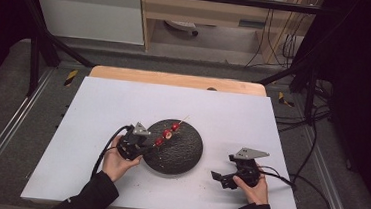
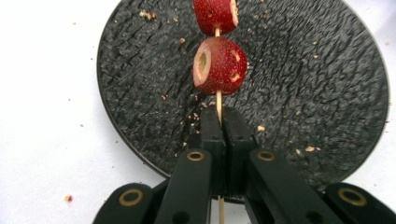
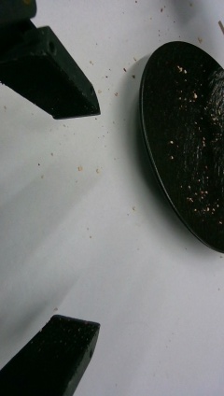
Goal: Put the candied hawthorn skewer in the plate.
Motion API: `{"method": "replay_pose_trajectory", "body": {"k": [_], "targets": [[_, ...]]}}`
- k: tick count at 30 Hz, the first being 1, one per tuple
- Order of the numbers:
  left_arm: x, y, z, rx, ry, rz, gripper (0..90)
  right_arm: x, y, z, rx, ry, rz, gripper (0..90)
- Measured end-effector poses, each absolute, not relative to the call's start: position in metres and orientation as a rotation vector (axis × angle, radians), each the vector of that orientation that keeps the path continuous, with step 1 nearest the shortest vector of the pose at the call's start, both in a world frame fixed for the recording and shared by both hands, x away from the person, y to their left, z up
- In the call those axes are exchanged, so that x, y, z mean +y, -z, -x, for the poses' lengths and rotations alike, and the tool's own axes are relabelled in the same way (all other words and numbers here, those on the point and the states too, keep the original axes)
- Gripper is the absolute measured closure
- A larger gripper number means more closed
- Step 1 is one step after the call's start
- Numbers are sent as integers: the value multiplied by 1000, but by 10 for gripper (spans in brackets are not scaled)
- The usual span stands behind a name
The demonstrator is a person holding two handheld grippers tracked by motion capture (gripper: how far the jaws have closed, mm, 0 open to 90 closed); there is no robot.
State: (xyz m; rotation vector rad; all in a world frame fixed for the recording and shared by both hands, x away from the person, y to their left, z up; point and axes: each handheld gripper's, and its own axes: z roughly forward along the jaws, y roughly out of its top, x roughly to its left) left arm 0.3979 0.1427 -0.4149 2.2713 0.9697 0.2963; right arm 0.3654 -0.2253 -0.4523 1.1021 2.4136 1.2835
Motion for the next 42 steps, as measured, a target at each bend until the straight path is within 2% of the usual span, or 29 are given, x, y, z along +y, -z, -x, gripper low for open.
{"method": "replay_pose_trajectory", "body": {"k": [12,27,32,36,42], "targets": [[128,422,-399,972,-295,-2359,883,-228,451,-364,2405,-1299,-1103,6],[133,418,-396,964,-308,-2332,848,-229,450,-363,2398,-1298,-1111,6],[148,411,-392,934,-309,-2286,715,-229,450,-363,2391,-1301,-1127,6],[162,406,-388,908,-316,-2259,526,-229,450,-363,2385,-1303,-1133,6],[184,405,-381,887,-342,-2248,306,-229,450,-363,2386,-1299,-1134,5]]}}
